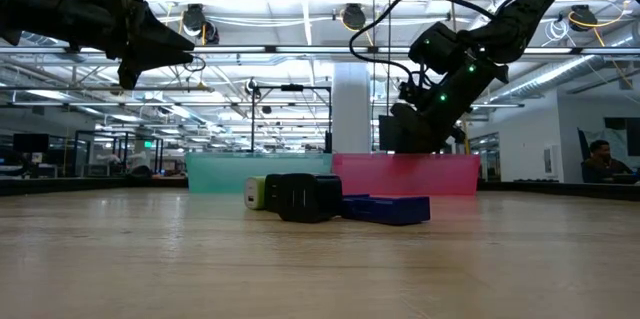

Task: Sort charging adapters and watches
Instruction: Put the red charging adapter in the red bin, then put the white watch in the blue bin

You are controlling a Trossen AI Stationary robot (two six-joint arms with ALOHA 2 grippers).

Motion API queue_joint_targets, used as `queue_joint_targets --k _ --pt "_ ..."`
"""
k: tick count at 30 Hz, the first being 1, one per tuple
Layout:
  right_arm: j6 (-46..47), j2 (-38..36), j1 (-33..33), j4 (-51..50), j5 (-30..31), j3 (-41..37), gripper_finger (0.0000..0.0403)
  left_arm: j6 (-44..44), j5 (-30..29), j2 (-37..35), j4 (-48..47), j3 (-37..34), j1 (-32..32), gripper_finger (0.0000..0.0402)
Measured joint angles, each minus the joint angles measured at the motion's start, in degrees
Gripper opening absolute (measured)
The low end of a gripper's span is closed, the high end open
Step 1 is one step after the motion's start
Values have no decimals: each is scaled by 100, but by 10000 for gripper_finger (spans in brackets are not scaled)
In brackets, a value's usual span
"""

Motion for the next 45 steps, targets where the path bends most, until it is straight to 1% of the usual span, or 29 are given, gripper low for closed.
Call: queue_joint_targets --k 5,16,27,30,32,36,40,43,45 --pt "2 0 4 53 -23 0 164 0 0 0 0 0 0 108" --pt "-46 0 4 47 -23 0 172 1 0 1 0 1 0 108" --pt "-149 -90 4 -12 -28 -2 216 1 0 0 0 1 0 108" --pt "-149 -366 39 -60 -38 -4 219 0 -2 0 0 0 -2 108" --pt "-141 -628 82 -309 -41 -4 218 0 -2 0 0 1 -1 108" --pt "116 -1275 173 -1121 -36 -4 208 2 -2 0 2 2 0 108" --pt "159 -1923 405 -1971 -23 -4 197 1 -2 0 1 0 0 108" --pt "260 -2385 660 -2110 -3 -189 190 0 -2 2 0 2 0 108" --pt "369 -2698 824 -2099 178 -436 185 0 -2 2 0 0 0 108"
